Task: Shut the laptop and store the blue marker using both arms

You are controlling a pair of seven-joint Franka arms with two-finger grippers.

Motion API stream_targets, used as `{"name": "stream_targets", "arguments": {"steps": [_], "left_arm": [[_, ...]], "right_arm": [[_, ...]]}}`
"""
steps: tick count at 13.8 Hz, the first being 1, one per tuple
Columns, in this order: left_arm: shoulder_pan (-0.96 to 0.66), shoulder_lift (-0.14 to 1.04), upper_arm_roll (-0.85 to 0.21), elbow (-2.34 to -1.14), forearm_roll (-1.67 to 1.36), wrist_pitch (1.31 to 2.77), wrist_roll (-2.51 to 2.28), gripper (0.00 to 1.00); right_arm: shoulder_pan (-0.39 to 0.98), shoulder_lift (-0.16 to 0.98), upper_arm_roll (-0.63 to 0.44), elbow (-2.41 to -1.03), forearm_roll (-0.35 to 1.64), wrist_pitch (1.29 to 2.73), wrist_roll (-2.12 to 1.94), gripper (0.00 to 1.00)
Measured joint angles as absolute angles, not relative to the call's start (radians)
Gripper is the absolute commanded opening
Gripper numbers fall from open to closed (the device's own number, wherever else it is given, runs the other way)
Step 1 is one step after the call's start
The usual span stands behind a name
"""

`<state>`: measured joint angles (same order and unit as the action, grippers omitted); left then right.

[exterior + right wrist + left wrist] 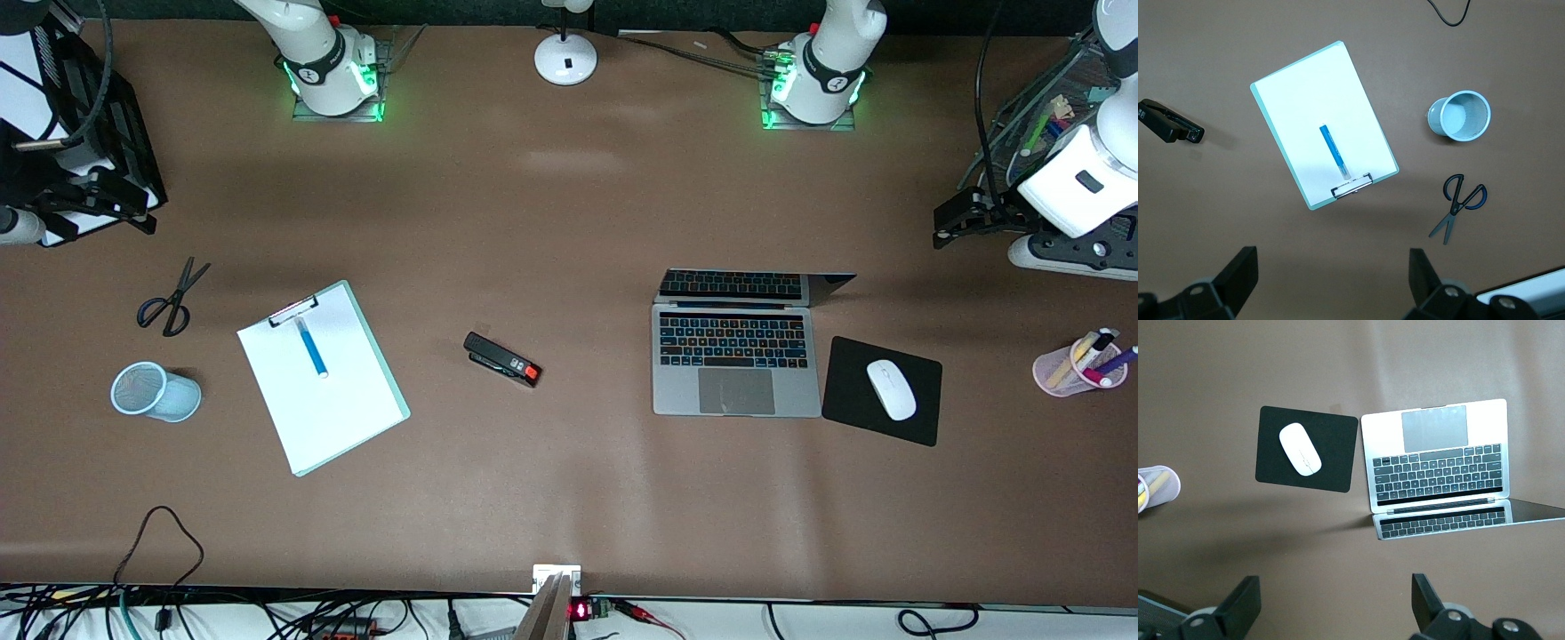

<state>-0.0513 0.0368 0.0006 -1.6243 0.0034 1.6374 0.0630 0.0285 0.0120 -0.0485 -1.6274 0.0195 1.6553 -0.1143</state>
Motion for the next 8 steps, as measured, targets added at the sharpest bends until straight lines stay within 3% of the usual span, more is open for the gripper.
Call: {"name": "stream_targets", "arguments": {"steps": [8], "left_arm": [[-0.051, 0.051, 0.001, -1.623, 0.003, 1.636, 0.062, 1.00]], "right_arm": [[0.073, 0.056, -0.043, -1.627, 0.020, 1.694, -0.115, 1.00]]}}
